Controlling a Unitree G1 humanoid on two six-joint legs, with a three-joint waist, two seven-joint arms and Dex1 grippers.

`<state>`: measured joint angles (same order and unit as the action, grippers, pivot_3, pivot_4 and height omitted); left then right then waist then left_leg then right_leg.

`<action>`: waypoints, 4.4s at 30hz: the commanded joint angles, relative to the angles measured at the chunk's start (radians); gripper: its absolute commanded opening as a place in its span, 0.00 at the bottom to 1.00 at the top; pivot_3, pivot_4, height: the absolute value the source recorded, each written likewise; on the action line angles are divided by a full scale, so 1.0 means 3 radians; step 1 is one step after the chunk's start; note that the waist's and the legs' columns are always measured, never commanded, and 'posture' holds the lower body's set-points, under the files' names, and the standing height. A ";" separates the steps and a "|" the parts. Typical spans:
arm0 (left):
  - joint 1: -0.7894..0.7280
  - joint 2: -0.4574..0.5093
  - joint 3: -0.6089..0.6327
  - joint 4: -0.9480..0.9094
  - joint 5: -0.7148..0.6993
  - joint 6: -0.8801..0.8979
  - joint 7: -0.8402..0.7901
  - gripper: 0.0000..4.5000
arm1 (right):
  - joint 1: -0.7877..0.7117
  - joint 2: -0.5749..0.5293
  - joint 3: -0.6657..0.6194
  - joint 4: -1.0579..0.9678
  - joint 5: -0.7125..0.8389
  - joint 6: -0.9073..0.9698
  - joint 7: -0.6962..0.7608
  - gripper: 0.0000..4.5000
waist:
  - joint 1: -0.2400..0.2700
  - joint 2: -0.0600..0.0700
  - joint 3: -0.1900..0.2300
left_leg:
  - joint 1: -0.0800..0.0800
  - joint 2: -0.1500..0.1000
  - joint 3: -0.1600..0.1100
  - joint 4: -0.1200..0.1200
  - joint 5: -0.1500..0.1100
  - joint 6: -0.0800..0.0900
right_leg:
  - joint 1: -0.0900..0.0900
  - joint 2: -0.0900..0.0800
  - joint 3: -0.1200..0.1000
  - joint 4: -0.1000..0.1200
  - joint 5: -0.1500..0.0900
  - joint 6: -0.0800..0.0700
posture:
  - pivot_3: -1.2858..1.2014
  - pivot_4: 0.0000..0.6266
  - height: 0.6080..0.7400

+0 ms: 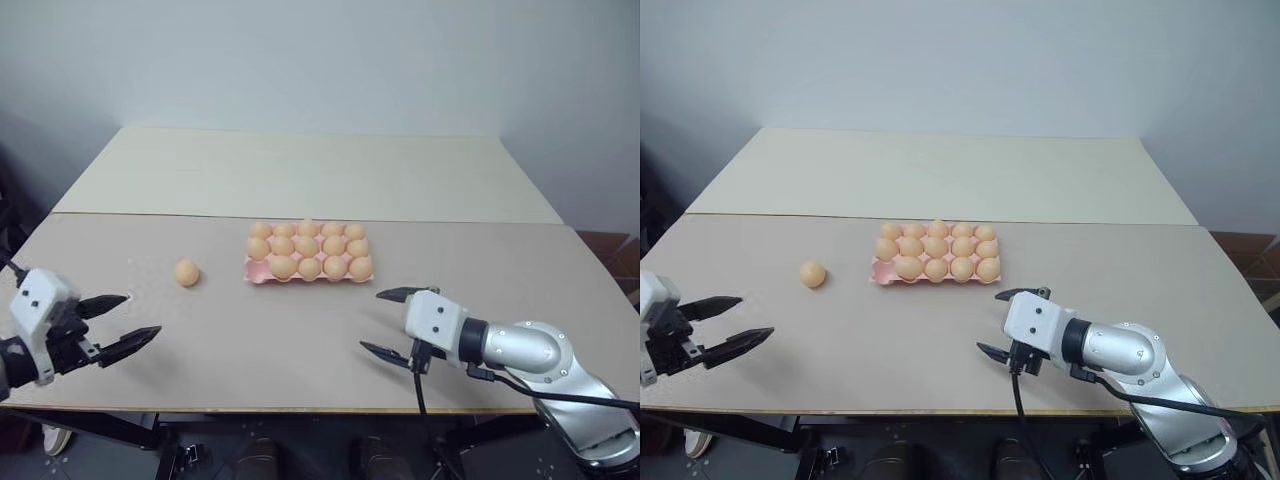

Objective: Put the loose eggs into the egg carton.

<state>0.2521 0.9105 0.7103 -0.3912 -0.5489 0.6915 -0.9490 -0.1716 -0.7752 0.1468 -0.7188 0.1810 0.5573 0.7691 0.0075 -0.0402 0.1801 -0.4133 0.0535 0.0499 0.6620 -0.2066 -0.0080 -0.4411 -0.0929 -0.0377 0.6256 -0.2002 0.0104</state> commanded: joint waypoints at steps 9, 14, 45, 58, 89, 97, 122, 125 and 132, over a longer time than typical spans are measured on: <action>-0.0078 0.0027 0.0039 -0.0044 0.0016 0.0049 0.0288 0.99 | -0.0065 -0.0038 -0.0028 -0.0066 0.0009 -0.0050 0.0096 1.00 | 0.0011 0.0000 0.0000 | -0.0003 0.0001 0.0001 0.0000 -0.0007 -0.0012 | -0.0003 0.0002 0.0000 0.0000 0.0000 -0.0001 | 0.52 0.24 1.00; -0.0512 -0.0107 -0.0254 0.0200 0.0102 -0.0062 0.0609 0.99 | -0.0065 -0.0028 -0.0017 -0.0084 0.0007 -0.0026 0.0092 1.00 | 0.0021 0.0000 0.0000 | -0.0002 -0.0001 0.0000 0.0000 -0.0007 -0.0012 | -0.0001 0.0001 -0.0001 0.0000 0.0000 0.0000 | 0.52 0.24 1.00; -0.2260 -0.1022 -0.1669 0.2050 0.0895 -0.0659 0.1333 0.99 | 0.0039 -0.0004 0.0027 -0.0303 -0.0034 0.0220 -0.0183 1.00 | 0.0016 -0.0010 -0.0005 | -0.0005 -0.0003 -0.0001 0.0000 0.0008 0.0014 | 0.0003 0.0004 0.0000 0.0001 0.0014 0.0020 | 0.52 0.24 1.00; -0.2497 -0.1120 -0.1741 0.2449 0.1032 -0.0819 0.1397 0.44 | 0.0017 -0.0011 0.0048 -0.0262 -0.0072 0.0190 -0.0203 1.00 | 0.0015 -0.0011 -0.0006 | -0.0005 -0.0004 -0.0002 0.0000 0.0008 0.0014 | 0.0004 0.0004 0.0000 0.0001 0.0014 0.0021 | 0.52 0.24 1.00; -0.2893 -0.1478 -0.2088 0.2173 0.0577 -0.0922 0.0377 0.44 | 0.0272 0.0186 0.0159 -0.0397 -0.0443 0.0243 -0.0530 1.00 | 0.0015 -0.0013 -0.0006 | -0.0005 -0.0007 -0.0004 0.0002 0.0009 0.0015 | 0.0007 0.0004 0.0000 0.0002 0.0015 0.0022 | 0.52 0.24 1.00; -0.2777 -0.1436 -0.2017 0.2002 0.0505 -0.0810 0.0384 0.78 | 0.0217 0.0178 0.0199 -0.0327 -0.0459 0.0186 -0.0470 1.00 | 0.0013 -0.0013 -0.0007 | -0.0005 -0.0006 -0.0005 0.0002 0.0009 0.0015 | 0.0007 0.0005 0.0000 0.0002 0.0015 0.0022 | 0.52 0.24 1.00; -0.0554 -0.0024 -0.0545 0.0181 -0.0236 -0.0272 -0.0260 1.00 | 0.0364 -0.0572 -0.1614 0.0055 0.0544 -0.0048 0.0769 1.00 | 0.0030 -0.0010 -0.0005 | -0.0002 -0.0004 -0.0002 0.0002 0.0002 0.0003 | 0.0004 -0.0004 -0.0002 -0.0002 0.0001 0.0001 | 0.52 0.24 1.00; -0.0271 0.0131 -0.0277 0.0117 -0.0319 -0.0219 -0.0484 1.00 | 0.0424 -0.0829 -0.2106 0.0384 0.0775 -0.0177 0.1244 1.00 | 0.0031 -0.0009 -0.0004 | -0.0002 -0.0003 -0.0001 0.0001 0.0000 0.0001 | 0.0003 -0.0004 -0.0002 -0.0004 0.0001 0.0000 | 0.52 0.24 1.00; -0.0150 0.0447 0.0157 0.0046 -0.0492 -0.0009 -0.0697 1.00 | 0.0496 -0.1111 -0.2416 0.0755 0.0940 -0.0357 0.1673 1.00 | 0.0018 -0.0008 -0.0003 | -0.0001 0.0001 -0.0002 -0.0001 0.0000 0.0000 | 0.0001 0.0000 -0.0004 -0.0002 -0.0001 -0.0003 | 0.52 0.24 1.00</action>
<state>0.2078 1.0300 0.7113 -0.3445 -0.6712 0.6726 -1.1408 -0.0243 -1.0944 -0.5391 -0.4961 0.4465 0.4778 1.2559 0.0130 -0.0427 0.1791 -0.4136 0.0538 0.0496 0.6618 -0.2068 -0.0083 -0.4408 -0.0931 -0.0386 0.6249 -0.2004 0.0096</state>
